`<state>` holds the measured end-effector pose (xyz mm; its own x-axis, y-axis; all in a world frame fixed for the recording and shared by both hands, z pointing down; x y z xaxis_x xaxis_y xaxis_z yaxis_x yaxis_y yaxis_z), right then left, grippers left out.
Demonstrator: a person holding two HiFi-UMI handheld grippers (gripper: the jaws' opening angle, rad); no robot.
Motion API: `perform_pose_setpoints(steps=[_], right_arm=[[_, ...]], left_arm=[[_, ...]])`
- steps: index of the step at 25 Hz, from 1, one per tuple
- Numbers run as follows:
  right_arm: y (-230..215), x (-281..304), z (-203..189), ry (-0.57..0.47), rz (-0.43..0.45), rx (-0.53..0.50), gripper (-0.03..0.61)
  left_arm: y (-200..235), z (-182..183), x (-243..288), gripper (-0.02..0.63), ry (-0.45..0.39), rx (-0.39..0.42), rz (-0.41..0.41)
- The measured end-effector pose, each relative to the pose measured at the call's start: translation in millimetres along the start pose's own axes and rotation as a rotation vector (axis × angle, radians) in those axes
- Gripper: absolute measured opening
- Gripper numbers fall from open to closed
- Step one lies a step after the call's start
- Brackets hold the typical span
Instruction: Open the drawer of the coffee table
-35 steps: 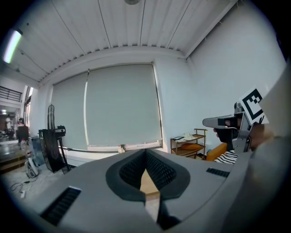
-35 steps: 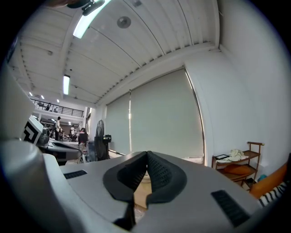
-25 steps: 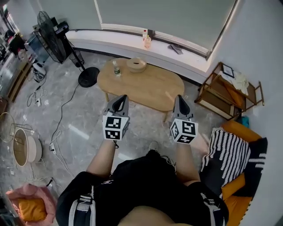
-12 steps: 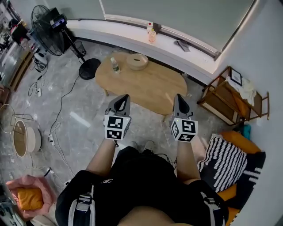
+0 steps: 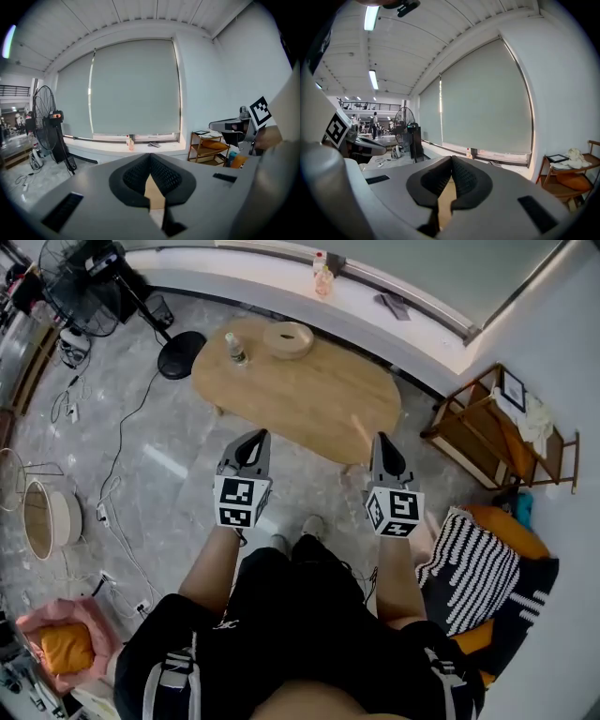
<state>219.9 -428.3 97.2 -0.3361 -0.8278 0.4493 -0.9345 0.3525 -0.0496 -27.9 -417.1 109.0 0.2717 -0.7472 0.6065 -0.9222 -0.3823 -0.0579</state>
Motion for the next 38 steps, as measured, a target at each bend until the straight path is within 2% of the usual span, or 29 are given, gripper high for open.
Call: perform_pose_setpoints(steps=[5,9,13,18,21,24,27,30,35,38], right_arm=[[2.2,30.5,-51.8,0.027,0.01,0.042,0.017],[4.9,51.1,-125.3,0.043,0.009,0.043,0.017],[3.4,82.6,-222.2,0.042,-0.008,0.055,0.017],[-5.8,124.9,-363.8,0.02,-0.038,0.068,0.017],[-5.9,145.1,-446.6,-0.007,-0.062,0.031,0.017],[-10.9,158.1,-510.2,-0.04,-0.092,0.018,0.017],[-13.2,161.8,-548.2,-0.076,-0.118,0.019,0.017],[-12.4,157.6,-565.1,-0.091,-0.147,0.002,0.017],[1.3,159.5,-587.0,-0.046,-0.105,-0.04,0.017],[-0.1,174.0,-598.8,-0.016,-0.076,-0.023,0.018]], left_arm=[[15.9,-49.6,46.5,0.02,0.04,-0.019,-0.038],[17.2,-115.6,87.4,0.02,0.041,-0.013,-0.052],[14.7,-198.7,139.1,0.02,0.026,0.021,-0.049],[-0.8,-313.2,213.1,0.02,-0.044,0.029,-0.065],[-9.7,-388.2,255.5,0.02,-0.077,0.055,-0.079],[-16.0,-444.4,287.0,0.02,-0.126,0.059,-0.092],[-21.0,-483.9,303.8,0.02,-0.156,0.071,-0.117],[-22.2,-505.5,309.9,0.02,-0.159,0.058,-0.158],[-9.8,-526.7,314.4,0.02,-0.153,-0.092,-0.274],[1.3,-539.2,325.9,0.025,-0.17,-0.187,-0.363]])
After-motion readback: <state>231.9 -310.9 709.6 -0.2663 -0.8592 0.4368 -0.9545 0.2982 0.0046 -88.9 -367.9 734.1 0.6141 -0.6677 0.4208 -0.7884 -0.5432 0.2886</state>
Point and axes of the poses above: the fingertips, and each gripper's own axes: x forward along the fingers, y to its left, z out of its top, the point moved 3 cm from there along -x, backward along the fingers, and after that the axes turned 15 degrees about y, right-handed, at the moved point
